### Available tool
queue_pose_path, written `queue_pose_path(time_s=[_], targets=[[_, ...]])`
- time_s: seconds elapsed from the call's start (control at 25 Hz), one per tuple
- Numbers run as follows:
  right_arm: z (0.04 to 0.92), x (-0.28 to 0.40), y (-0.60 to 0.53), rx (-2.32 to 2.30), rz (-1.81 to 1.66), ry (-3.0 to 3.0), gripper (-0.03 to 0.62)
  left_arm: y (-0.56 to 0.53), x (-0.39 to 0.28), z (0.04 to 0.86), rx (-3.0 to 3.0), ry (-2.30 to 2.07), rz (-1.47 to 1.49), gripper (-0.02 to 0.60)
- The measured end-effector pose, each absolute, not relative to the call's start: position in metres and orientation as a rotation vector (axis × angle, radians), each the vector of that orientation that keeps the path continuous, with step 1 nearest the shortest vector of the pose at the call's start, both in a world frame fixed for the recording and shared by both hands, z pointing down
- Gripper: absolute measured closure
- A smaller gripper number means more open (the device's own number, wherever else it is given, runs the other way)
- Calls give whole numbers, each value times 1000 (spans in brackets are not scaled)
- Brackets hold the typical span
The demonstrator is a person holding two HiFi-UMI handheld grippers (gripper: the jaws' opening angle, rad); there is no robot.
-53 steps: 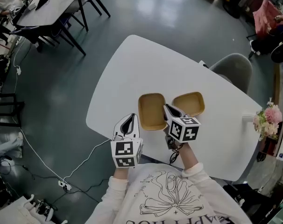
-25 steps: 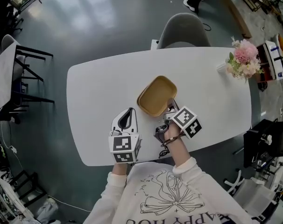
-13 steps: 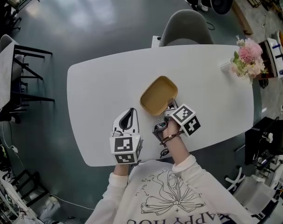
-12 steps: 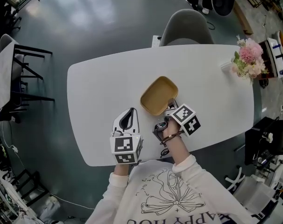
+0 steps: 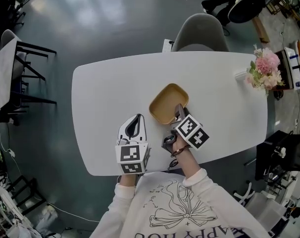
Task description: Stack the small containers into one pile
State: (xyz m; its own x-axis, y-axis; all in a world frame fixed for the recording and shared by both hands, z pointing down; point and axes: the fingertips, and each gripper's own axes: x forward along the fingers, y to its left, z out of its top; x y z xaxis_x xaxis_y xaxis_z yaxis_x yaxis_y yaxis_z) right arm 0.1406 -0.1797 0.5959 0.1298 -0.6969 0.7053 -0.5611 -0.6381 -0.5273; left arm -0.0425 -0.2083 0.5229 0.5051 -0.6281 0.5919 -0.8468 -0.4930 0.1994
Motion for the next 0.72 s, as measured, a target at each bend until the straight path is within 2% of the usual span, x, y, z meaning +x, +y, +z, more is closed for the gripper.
queue_pose_path(time_s=[0.2,0.44,0.52,0.72], targets=[[571,137,-181,-2312,-1352,1569,453,-208,-42,506,2286,-1282,576,574],[503,127,-190,-2175,-903,2074,457,-201,-40,472,2308,-1395,498,574],[477,129,-189,-2121,-758,2144,526,-197,-39,459,2316,-1437,467,574],[415,127,-188,-2090,-393,2295,580,-193,-44,418,2354,-1544,381,574]])
